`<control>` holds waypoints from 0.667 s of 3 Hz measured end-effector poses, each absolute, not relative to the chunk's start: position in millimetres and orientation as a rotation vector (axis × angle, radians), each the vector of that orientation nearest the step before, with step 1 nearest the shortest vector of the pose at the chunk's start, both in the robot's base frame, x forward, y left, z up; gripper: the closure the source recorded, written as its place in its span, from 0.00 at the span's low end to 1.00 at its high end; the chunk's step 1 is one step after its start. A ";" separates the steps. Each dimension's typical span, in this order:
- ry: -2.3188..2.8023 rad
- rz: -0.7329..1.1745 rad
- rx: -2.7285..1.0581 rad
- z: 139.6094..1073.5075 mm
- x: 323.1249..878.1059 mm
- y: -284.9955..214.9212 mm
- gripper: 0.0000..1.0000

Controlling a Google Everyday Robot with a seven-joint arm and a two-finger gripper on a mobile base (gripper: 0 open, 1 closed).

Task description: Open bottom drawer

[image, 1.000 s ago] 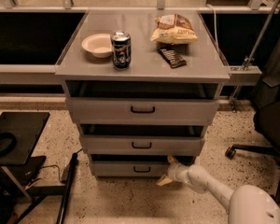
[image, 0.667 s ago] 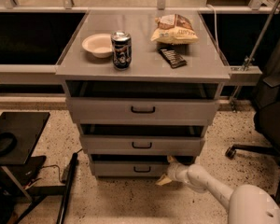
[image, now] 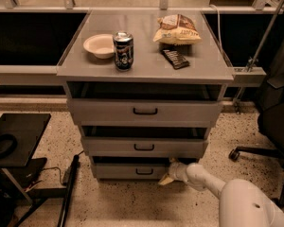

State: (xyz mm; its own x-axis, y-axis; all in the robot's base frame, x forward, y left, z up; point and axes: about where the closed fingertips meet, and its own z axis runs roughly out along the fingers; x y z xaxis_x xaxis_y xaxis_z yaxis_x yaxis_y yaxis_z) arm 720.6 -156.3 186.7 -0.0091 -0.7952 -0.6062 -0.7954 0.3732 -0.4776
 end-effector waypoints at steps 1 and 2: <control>1.775 0.000 -1.399 186.7 720.6 -156.3 0.19; 1.775 0.000 -1.399 186.6 720.5 -156.2 0.43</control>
Offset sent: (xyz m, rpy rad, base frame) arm 0.0000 0.0000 0.0000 0.0000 0.0000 0.0000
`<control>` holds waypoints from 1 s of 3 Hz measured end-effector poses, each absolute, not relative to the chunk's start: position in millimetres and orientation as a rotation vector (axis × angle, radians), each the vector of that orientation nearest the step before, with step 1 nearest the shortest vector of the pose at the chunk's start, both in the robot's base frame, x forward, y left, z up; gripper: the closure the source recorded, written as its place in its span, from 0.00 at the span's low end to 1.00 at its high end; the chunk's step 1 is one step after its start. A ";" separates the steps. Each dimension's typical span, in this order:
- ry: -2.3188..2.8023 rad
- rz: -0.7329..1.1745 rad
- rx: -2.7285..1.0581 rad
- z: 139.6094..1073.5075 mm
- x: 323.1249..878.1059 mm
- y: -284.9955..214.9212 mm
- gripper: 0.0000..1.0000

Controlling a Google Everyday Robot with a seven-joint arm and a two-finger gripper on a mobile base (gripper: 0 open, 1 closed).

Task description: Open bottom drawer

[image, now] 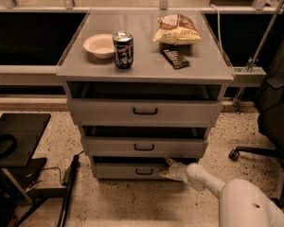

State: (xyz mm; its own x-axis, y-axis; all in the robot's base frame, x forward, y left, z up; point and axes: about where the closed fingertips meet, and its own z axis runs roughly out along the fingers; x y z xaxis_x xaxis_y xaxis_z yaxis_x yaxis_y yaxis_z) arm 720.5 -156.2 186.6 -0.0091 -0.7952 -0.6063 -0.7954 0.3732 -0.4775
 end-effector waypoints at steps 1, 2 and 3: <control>1.775 0.000 -1.399 186.6 720.5 -156.2 0.66; 1.775 0.000 -1.399 186.6 720.5 -156.2 0.89; 1.740 0.055 -1.343 180.9 712.0 -156.0 1.00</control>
Offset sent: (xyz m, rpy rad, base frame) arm 0.0000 0.0000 0.0000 0.0000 0.0000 0.0000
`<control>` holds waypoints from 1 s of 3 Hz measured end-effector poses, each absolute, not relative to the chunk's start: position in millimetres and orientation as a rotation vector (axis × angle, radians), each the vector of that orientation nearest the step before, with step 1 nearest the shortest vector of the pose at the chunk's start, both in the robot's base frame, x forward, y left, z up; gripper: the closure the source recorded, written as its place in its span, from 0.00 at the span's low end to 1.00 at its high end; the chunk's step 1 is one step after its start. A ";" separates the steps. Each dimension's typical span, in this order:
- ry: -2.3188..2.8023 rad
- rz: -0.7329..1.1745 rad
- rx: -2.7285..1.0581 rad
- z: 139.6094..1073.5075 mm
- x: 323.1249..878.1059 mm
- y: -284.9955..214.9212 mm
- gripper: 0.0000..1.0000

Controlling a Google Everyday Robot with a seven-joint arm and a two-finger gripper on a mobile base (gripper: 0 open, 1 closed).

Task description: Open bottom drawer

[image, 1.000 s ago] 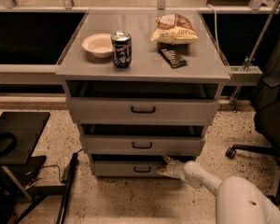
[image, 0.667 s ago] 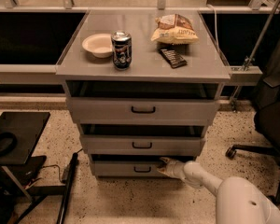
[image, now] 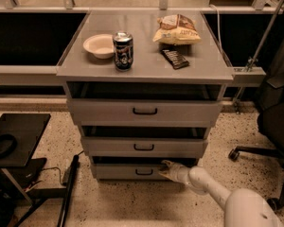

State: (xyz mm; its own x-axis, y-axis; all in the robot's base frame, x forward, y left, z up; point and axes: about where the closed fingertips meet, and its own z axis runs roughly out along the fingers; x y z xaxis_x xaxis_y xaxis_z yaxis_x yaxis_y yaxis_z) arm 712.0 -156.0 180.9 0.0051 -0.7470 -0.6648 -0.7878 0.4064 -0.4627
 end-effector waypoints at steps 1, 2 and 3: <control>1.733 0.066 -1.334 184.5 708.5 -155.5 1.00; 1.733 0.066 -1.334 187.9 708.5 -155.5 1.00; 1.667 -0.067 -1.351 211.8 699.3 -169.7 1.00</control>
Offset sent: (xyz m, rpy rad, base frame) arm -0.2191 -0.0312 -0.0317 0.1236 -0.1279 -0.0171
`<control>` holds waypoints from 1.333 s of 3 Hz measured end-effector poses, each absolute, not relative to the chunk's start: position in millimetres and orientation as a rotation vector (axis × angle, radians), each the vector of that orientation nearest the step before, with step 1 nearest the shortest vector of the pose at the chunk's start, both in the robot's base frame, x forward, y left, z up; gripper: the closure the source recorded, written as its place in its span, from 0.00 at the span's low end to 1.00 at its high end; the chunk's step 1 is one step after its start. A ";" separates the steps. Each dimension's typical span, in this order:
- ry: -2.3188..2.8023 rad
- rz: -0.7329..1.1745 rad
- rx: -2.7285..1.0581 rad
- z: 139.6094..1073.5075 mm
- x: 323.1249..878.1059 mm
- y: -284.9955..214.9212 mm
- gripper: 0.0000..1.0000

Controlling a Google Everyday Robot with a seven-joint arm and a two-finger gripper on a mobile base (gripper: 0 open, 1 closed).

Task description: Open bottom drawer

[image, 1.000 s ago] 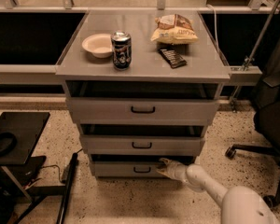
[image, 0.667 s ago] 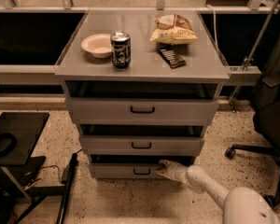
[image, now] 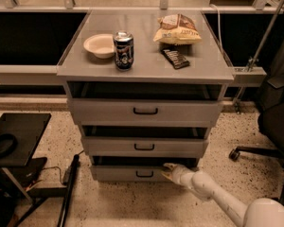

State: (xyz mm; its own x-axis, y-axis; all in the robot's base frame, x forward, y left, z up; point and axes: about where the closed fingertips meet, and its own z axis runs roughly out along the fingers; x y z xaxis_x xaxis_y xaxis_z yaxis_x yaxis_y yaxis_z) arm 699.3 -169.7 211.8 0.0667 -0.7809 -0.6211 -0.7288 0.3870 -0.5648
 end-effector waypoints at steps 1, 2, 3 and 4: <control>1.667 -0.067 -1.351 212.2 698.2 -169.4 1.00; 1.669 -0.065 -1.351 211.9 692.5 -169.2 1.00; 1.669 -0.065 -1.351 211.9 692.5 -169.2 0.81; 1.669 -0.065 -1.351 211.9 692.5 -169.2 0.58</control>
Offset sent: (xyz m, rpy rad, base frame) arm -0.3431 -0.0003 -0.0705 0.0144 0.1096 -0.0160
